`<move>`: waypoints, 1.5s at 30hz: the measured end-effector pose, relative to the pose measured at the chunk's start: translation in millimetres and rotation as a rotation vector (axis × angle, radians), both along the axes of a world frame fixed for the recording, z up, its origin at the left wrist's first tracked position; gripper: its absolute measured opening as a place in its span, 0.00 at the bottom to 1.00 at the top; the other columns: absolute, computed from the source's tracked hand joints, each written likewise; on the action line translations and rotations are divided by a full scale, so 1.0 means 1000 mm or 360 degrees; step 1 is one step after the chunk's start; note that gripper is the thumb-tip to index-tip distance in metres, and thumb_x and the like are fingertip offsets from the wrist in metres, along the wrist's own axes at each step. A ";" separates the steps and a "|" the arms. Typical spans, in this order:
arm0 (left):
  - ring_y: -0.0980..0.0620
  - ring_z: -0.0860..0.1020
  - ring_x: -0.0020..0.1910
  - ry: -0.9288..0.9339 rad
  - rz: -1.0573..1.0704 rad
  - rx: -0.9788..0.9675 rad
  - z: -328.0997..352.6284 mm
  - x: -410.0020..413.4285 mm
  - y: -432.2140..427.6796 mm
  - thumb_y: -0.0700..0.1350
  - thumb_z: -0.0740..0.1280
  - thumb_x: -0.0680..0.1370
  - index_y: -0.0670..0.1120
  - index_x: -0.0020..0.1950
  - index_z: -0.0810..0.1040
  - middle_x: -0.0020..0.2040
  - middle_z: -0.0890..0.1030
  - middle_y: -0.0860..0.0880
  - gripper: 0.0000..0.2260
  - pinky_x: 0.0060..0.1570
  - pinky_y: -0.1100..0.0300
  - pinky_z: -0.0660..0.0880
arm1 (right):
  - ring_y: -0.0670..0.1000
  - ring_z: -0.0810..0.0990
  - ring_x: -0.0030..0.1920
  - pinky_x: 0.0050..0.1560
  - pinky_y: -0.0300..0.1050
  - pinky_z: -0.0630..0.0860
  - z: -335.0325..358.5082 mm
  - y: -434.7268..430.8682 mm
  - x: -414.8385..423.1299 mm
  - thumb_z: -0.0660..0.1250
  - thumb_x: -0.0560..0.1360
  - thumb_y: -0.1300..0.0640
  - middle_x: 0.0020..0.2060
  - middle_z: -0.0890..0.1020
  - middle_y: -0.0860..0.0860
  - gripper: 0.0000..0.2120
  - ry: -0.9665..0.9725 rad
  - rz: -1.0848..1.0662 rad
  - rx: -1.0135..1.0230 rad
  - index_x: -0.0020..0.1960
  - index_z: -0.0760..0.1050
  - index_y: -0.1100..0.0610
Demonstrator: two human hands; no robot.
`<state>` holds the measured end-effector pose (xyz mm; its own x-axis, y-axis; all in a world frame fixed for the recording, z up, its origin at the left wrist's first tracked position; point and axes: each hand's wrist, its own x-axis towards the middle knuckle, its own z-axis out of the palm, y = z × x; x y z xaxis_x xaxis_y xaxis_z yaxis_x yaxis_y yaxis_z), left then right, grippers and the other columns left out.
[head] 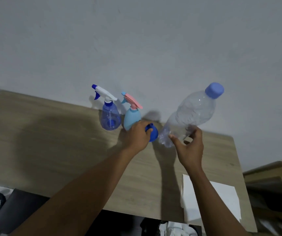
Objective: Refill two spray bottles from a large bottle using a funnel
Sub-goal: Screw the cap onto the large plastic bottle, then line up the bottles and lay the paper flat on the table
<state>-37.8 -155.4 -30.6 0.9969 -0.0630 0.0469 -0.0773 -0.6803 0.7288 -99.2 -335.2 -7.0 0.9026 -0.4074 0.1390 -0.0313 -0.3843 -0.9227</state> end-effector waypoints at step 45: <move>0.58 0.75 0.51 0.0246 -0.0404 0.0415 -0.071 -0.225 -0.114 0.60 0.73 0.69 0.61 0.47 0.81 0.43 0.78 0.64 0.09 0.52 0.55 0.66 | 0.48 0.80 0.43 0.40 0.31 0.71 -0.072 -0.186 -0.235 0.71 0.76 0.60 0.42 0.81 0.48 0.08 0.0753 -0.0227 -0.0263 0.52 0.75 0.52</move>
